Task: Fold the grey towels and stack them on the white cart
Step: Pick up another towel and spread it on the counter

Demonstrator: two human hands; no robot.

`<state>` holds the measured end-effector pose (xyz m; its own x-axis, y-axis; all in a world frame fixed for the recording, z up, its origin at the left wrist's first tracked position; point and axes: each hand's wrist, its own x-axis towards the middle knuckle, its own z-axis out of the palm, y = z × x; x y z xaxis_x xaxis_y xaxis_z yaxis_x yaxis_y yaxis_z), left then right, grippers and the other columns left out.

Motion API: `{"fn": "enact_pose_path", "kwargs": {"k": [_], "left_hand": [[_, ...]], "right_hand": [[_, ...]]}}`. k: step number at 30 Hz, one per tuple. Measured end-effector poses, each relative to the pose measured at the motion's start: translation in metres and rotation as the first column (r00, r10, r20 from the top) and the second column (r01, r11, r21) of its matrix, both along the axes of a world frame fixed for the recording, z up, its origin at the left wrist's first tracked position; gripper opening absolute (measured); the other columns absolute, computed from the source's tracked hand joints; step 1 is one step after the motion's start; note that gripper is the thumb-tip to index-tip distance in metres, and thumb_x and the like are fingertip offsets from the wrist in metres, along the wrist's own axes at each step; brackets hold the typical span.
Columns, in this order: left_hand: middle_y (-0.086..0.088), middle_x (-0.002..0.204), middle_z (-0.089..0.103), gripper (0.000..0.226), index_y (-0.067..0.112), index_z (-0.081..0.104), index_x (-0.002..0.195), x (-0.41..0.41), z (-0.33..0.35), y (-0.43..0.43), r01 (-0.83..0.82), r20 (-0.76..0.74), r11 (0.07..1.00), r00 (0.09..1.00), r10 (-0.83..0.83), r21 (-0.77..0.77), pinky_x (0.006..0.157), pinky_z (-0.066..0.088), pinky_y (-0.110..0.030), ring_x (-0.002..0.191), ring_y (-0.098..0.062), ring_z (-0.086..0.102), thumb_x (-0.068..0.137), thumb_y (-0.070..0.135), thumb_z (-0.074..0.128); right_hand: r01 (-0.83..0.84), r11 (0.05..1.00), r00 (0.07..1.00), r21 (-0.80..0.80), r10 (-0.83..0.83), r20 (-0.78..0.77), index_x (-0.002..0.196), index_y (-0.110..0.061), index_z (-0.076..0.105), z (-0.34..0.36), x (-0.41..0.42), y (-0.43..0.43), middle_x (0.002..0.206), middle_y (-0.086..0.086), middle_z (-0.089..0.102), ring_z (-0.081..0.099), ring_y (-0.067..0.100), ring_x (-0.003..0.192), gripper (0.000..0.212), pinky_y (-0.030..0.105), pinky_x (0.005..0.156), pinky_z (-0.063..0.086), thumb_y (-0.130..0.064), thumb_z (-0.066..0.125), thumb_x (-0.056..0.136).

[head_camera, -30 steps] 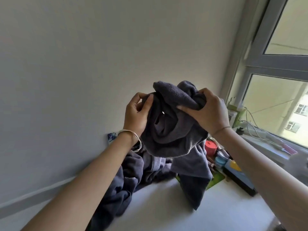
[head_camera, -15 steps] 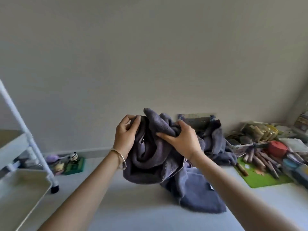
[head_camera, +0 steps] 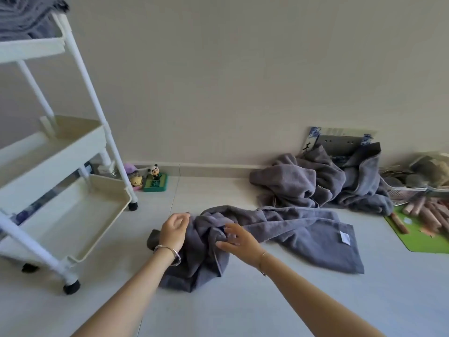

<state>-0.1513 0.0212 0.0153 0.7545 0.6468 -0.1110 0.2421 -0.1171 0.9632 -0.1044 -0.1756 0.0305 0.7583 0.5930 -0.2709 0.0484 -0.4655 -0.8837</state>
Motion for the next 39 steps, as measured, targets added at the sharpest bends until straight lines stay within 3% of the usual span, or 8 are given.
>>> {"fn": "enact_pose_path", "kwargs": {"k": [2,6,10,13,19,24,32,39], "left_hand": [[-0.013,0.111,0.065,0.015,0.004,0.062,0.101,-0.002,-0.001,-0.001,0.033,-0.007,0.999,0.999,-0.033,0.039,0.090,0.042,-0.024,0.110,-0.023,0.058,0.091,0.014,0.059],[-0.009,0.107,0.066,0.031,0.006,0.065,0.106,0.007,0.005,-0.014,0.106,-0.014,0.870,0.993,-0.114,0.482,0.094,0.041,-0.032,0.105,-0.025,0.058,0.086,0.030,0.063],[0.000,0.096,0.069,0.031,0.012,0.066,0.102,0.023,0.021,-0.053,0.295,0.027,0.789,0.930,-0.366,0.540,0.091,0.044,-0.024,0.096,-0.012,0.061,0.084,0.037,0.059],[0.000,0.096,0.068,0.023,0.015,0.065,0.106,0.038,0.021,-0.084,0.429,-0.065,0.619,0.851,-0.521,0.658,0.087,0.043,-0.025,0.096,-0.017,0.060,0.088,0.029,0.062],[-0.004,0.134,0.050,0.053,0.019,0.044,0.133,0.077,-0.003,-0.132,0.677,-0.449,0.410,0.723,-0.525,0.611,0.097,0.039,-0.034,0.122,-0.024,0.046,0.090,0.049,0.051],[-0.007,0.141,0.045,0.063,0.018,0.036,0.140,0.104,-0.020,-0.156,0.756,-0.600,0.366,0.654,-0.461,0.542,0.099,0.037,-0.035,0.127,-0.026,0.042,0.088,0.052,0.052],[-0.008,0.122,0.059,0.046,0.018,0.050,0.123,0.117,-0.020,-0.180,0.787,-0.670,0.304,0.616,-0.413,0.536,0.089,0.041,-0.032,0.115,-0.027,0.054,0.088,0.047,0.055],[-0.007,0.067,0.052,0.040,0.011,0.054,0.063,0.120,0.029,-0.181,0.816,-0.454,0.417,0.572,-0.684,0.400,0.059,0.029,-0.027,0.066,-0.018,0.045,0.084,0.044,0.064]], "right_hand": [[-0.007,0.999,1.000,-0.043,0.008,0.018,0.124,-0.016,0.055,0.000,0.007,-0.012,0.110,-0.006,0.060,0.060,0.004,0.099,0.042,0.016,0.090,0.049,-0.025,0.069,0.085],[0.061,0.991,0.994,-0.116,-0.050,0.095,0.120,-0.016,0.060,-0.003,0.034,-0.049,0.113,-0.003,0.064,0.059,0.008,0.103,0.038,0.025,0.097,0.047,-0.029,0.068,0.085],[0.145,0.954,0.965,-0.261,-0.078,0.251,0.124,-0.024,0.056,-0.005,0.057,-0.084,0.120,-0.004,0.059,0.055,0.015,0.112,0.047,0.025,0.094,0.044,-0.039,0.070,0.081],[0.123,0.904,0.896,-0.409,0.076,0.438,0.126,-0.025,0.053,-0.007,0.067,-0.102,0.123,-0.005,0.057,0.053,0.017,0.114,0.051,0.027,0.095,0.041,-0.040,0.071,0.080],[0.115,0.872,0.894,-0.475,0.117,0.431,0.138,-0.024,0.041,-0.017,0.090,-0.125,0.144,-0.001,0.041,0.037,0.020,0.134,0.076,0.037,0.111,0.030,-0.051,0.072,0.074],[0.101,0.854,0.874,-0.511,0.170,0.456,0.140,-0.026,0.035,-0.028,0.113,-0.143,0.150,-0.003,0.033,0.025,0.019,0.141,0.081,0.034,0.114,0.019,-0.051,0.073,0.073],[0.006,0.752,0.880,-0.660,0.309,0.360,0.142,-0.027,0.031,-0.042,0.131,-0.154,0.141,0.001,0.038,0.027,0.025,0.133,0.087,0.034,0.115,0.014,-0.056,0.072,0.071],[0.034,0.631,0.832,-0.775,0.412,0.372,0.115,-0.016,0.058,-0.019,0.136,-0.192,0.116,0.002,0.051,0.040,0.022,0.114,0.065,0.028,0.103,0.025,-0.064,0.066,0.071]]}}
